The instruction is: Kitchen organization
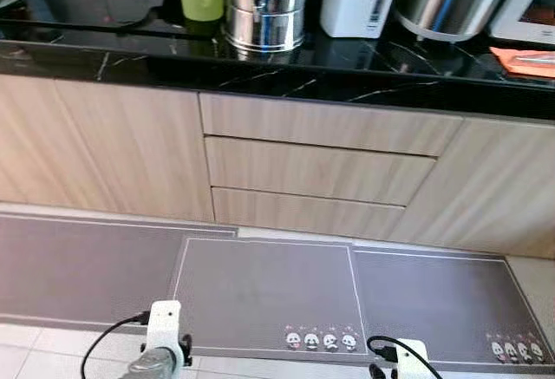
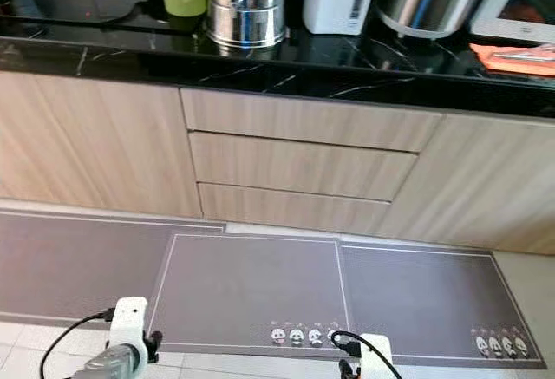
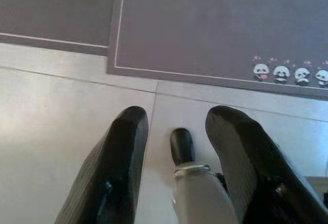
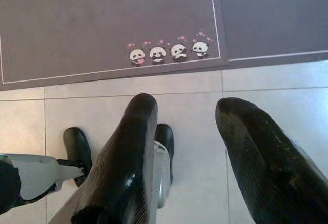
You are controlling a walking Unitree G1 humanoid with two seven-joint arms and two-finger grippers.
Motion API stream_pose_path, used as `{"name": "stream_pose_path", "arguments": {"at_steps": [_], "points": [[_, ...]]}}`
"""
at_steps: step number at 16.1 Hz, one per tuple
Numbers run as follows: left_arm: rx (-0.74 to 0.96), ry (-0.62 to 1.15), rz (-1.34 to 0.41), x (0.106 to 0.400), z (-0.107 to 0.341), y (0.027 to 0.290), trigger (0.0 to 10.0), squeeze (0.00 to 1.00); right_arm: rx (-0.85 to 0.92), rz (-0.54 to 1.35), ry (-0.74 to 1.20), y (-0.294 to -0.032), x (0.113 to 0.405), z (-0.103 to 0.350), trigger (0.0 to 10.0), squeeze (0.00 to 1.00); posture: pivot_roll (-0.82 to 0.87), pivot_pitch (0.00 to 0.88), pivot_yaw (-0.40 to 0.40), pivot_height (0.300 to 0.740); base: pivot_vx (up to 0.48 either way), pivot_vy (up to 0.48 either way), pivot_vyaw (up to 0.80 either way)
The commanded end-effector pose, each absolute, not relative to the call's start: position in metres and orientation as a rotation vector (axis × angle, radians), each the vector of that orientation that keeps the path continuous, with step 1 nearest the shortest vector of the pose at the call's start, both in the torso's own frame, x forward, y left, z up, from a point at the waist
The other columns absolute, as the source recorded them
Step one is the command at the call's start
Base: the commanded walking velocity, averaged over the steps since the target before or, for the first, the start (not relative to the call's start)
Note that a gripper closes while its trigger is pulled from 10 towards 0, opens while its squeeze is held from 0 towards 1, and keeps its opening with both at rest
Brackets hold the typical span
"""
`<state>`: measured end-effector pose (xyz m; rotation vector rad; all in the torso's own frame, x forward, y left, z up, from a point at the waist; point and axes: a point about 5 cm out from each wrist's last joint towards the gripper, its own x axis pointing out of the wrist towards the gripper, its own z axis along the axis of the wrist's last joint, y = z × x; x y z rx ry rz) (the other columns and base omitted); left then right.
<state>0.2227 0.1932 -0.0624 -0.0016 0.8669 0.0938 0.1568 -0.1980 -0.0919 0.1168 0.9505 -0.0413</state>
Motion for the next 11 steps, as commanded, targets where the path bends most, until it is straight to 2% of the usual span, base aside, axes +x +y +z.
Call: {"name": "stream_pose_path", "arguments": {"at_steps": [1,11], "points": [[-0.013,0.882,0.101,0.22,-0.064,0.193,10.0,0.0,0.118,-0.042,0.966,-0.198,0.15,-0.095,10.0,0.0,-0.08,0.0,-0.06,0.74,0.0,0.0,0.0],[-0.035,0.869,0.146,0.221,-0.063,0.195,10.0,0.0,0.127,0.005,0.98,-0.166,0.141,-0.101,10.0,0.0,-0.06,0.0,-0.089,0.74,0.0,0.0,0.0]]}}
